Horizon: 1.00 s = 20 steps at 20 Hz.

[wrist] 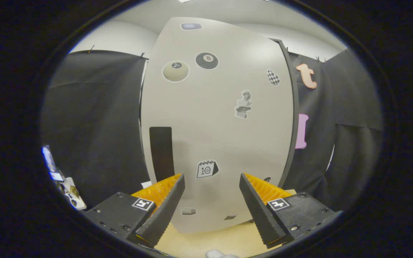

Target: Open the shoe cabinet door, grab the shoes and put them into the shoe cabinet, then close the shoe cabinet door.

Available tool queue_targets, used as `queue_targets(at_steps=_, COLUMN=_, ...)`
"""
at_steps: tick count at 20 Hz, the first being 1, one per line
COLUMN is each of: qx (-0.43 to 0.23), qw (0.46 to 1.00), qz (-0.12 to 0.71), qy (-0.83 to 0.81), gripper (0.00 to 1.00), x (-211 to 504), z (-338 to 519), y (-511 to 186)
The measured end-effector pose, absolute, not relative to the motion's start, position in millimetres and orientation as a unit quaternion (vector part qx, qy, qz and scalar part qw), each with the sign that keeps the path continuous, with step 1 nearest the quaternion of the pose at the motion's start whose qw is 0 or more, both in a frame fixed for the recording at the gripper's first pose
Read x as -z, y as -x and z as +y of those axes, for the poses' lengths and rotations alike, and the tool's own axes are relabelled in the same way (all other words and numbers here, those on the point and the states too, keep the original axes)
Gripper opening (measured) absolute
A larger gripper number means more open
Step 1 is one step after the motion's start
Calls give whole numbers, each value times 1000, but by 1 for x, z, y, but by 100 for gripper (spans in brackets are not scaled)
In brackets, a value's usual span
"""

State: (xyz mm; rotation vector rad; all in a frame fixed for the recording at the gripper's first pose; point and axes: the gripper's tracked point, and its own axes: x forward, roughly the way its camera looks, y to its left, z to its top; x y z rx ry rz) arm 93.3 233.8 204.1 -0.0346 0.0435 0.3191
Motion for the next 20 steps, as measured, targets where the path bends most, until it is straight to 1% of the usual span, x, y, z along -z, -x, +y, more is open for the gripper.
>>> queue_targets(at_steps=3, qx=-148, qw=989, qz=8, qy=5, gripper=100, x=-213, z=231, y=-88)
queue_targets(at_steps=7, qx=-140, qw=990, qz=-2, qy=4, gripper=100, x=-223, z=221, y=-65)
queue_targets(at_steps=15, qx=-109, qw=993, qz=-36, qy=1, gripper=100, x=-245, z=186, y=8)
queue_targets(at_steps=20, qx=-90, qw=995, qz=-48, qy=-6, gripper=100, x=-246, z=162, y=53)
